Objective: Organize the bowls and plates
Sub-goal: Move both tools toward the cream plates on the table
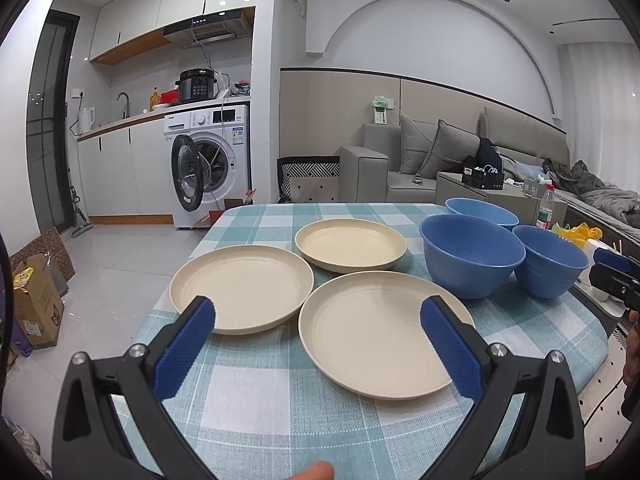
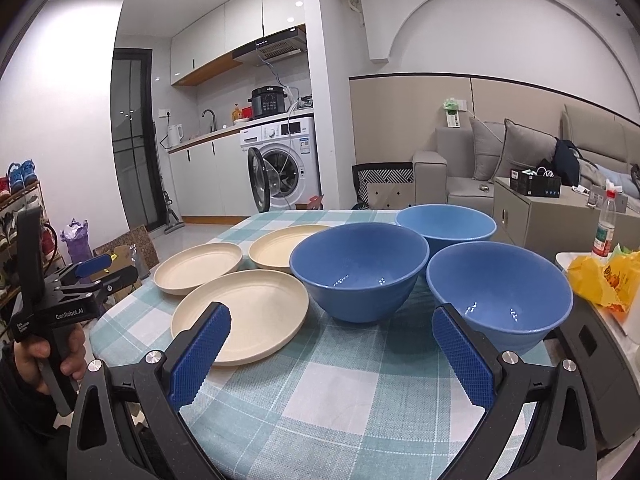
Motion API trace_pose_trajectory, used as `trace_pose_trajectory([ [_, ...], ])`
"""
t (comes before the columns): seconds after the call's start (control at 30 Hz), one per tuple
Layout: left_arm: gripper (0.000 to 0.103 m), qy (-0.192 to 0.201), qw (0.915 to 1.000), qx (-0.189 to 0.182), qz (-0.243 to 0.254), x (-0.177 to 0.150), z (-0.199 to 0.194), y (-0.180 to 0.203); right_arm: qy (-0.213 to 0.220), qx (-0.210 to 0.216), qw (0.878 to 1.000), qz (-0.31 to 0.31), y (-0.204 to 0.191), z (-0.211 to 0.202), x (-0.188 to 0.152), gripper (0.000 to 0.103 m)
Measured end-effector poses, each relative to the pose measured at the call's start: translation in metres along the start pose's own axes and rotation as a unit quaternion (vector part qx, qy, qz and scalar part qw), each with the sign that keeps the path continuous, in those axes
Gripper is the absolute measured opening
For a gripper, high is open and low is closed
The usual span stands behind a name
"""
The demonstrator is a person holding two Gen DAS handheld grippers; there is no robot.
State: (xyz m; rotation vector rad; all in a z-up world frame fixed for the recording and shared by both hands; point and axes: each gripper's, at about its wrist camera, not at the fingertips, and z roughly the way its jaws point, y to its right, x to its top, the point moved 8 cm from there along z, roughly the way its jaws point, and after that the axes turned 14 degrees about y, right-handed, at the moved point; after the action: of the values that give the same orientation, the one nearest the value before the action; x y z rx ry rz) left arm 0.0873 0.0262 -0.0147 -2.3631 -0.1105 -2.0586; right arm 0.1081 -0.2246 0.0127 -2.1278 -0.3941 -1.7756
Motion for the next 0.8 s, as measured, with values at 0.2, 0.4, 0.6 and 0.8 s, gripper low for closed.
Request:
trace_pose_trajectory([
  [0.2, 0.103, -0.001, 0.9999, 0.000, 0.011, 0.005, 0.005, -0.001, 0.004, 0.006, 1.000, 0.002, 0.000, 0.002, 0.008, 0.103],
  [0.4, 0.103, -0.014, 0.9998, 0.006, 0.016, 0.005, 0.012, -0.002, 0.001, 0.007, 1.000, -0.010, -0.001, 0.006, 0.012, 0.103],
  [0.6, 0.103, -0.016, 0.9995, 0.010, 0.024, 0.007, 0.018, -0.002, -0.010, 0.020, 1.000, -0.014, -0.006, 0.014, 0.012, 0.103],
  [0.8, 0.103, -0.016, 0.9991, 0.013, 0.037, 0.013, 0.022, -0.002, -0.017, 0.030, 0.999, -0.019, -0.010, 0.022, 0.019, 0.103],
])
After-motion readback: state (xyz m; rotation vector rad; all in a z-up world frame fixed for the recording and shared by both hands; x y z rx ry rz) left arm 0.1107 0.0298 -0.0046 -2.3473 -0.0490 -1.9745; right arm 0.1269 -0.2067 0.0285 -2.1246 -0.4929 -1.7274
